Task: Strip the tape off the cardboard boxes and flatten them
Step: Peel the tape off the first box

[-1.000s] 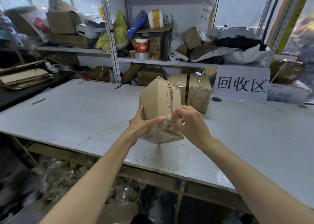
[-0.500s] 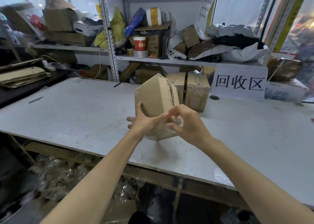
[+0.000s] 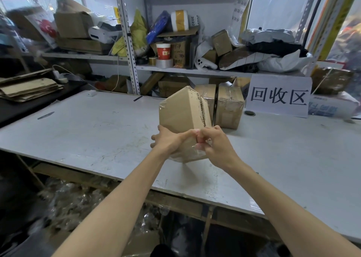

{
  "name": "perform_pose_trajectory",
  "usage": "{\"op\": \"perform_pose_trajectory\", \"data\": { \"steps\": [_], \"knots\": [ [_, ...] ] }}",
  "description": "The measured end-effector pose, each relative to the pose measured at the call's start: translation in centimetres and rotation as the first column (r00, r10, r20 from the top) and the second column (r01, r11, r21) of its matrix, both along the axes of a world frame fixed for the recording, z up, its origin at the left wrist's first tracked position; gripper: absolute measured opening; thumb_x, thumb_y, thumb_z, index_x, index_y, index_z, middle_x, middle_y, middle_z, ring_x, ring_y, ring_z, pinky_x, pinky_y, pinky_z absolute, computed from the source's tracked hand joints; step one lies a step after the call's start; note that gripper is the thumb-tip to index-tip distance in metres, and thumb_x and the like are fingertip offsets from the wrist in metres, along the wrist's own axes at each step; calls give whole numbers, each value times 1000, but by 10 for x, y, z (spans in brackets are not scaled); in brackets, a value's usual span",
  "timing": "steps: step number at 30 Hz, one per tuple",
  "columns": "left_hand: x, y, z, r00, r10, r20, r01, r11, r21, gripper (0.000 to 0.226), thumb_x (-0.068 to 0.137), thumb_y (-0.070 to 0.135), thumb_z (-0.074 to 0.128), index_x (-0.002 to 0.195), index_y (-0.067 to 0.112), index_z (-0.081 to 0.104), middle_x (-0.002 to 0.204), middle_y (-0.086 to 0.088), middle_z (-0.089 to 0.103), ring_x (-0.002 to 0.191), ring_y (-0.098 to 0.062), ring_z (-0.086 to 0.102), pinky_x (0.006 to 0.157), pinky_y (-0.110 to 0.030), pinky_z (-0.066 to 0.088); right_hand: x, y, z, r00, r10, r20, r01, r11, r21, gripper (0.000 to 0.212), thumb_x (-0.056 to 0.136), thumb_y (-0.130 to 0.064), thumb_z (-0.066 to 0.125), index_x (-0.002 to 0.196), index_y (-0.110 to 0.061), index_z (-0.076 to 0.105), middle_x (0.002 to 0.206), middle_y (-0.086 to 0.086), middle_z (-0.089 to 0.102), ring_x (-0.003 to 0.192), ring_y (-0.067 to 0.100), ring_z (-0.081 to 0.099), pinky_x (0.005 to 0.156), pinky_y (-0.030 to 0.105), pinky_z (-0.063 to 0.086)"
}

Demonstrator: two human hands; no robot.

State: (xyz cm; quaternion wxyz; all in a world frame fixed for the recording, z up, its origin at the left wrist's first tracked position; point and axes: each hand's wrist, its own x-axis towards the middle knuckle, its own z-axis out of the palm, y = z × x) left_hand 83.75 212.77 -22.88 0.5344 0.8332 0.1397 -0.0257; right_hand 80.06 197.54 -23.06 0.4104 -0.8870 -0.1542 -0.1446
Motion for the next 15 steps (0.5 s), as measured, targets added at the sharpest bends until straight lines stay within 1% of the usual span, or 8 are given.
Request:
{"op": "perform_pose_trajectory", "data": {
  "steps": [3, 4, 6, 7, 9, 11, 12, 15],
  "knots": [
    [1, 8, 3, 1000, 17, -12, -19, 990, -140, 100, 53, 69, 79, 129, 10, 53, 118, -10, 62, 110, -29, 59, 89, -41, 56, -6, -3, -6, 994, 98, 44, -95, 993, -70, 26, 76, 5, 68, 68, -14, 53, 78, -17, 55, 88, 15, 38, 70, 16, 35],
    [2, 13, 4, 1000, -6, -23, 1, 975, -223, 81, 62, 62, 80, 120, 9, 58, 107, -7, 67, 99, -24, 63, 74, -31, 60, -7, -4, -8, 993, 105, 58, -99, 991, -90, 28, 78, 6, 67, 70, -17, 52, 83, -15, 57, 91, 12, 39, 70, 14, 35],
    [3, 21, 5, 997, -75, -6, 70, 951, -301, 46, 75, 47, 79, 102, 17, 58, 88, 3, 66, 78, -10, 61, 40, -16, 48, -6, -7, -12, 995, 46, 90, -42, 998, -50, 25, 82, 0, 68, 74, -16, 51, 98, -8, 56, 101, 10, 43, 75, 18, 44],
    [3, 22, 5, 995, -101, 17, 102, 946, -307, 39, 76, 43, 79, 100, 19, 58, 87, 6, 65, 76, -7, 60, 38, -15, 46, -4, -8, -13, 996, -5, 94, 4, 1000, 12, 20, 83, -4, 69, 75, -11, 52, 101, -5, 52, 107, 10, 46, 77, 22, 50],
    [3, 20, 4, 992, -106, 72, 124, 938, -325, 45, 75, 38, 80, 111, 16, 63, 98, 4, 71, 87, -10, 66, 60, -22, 57, -2, -5, -14, 992, -94, 79, 85, 991, 104, 19, 84, -10, 70, 76, -6, 54, 100, 0, 49, 106, 13, 53, 77, 32, 56],
    [4, 17, 2, 990, -99, 105, 130, 924, -360, 66, 73, 35, 83, 129, 12, 57, 113, -2, 70, 104, -19, 66, 90, -39, 56, 0, 2, -15, 981, -170, 91, 159, 980, 122, 19, 83, -14, 71, 78, -8, 54, 96, 3, 52, 99, 16, 56, 74, 37, 56],
    [5, 15, 1, 988, -103, 118, 140, 918, -371, 78, 70, 37, 83, 137, 14, 49, 120, -4, 66, 111, -22, 63, 97, -44, 53, 2, 4, -14, 973, -207, 100, 195, 974, 115, 18, 82, -17, 72, 83, -10, 56, 96, 3, 53, 98, 17, 57, 73, 36, 56],
    [6, 11, 1, 987, -113, 116, 148, 920, -363, 103, 61, 48, 75, 150, 26, 27, 135, -7, 56, 123, -30, 54, 102, -49, 47, 3, 8, -11, 959, -268, 88, 256, 959, 125, 26, 80, -21, 75, 102, -21, 62, 95, -1, 61, 87, 14, 59, 69, 27, 52]
  ]
}}
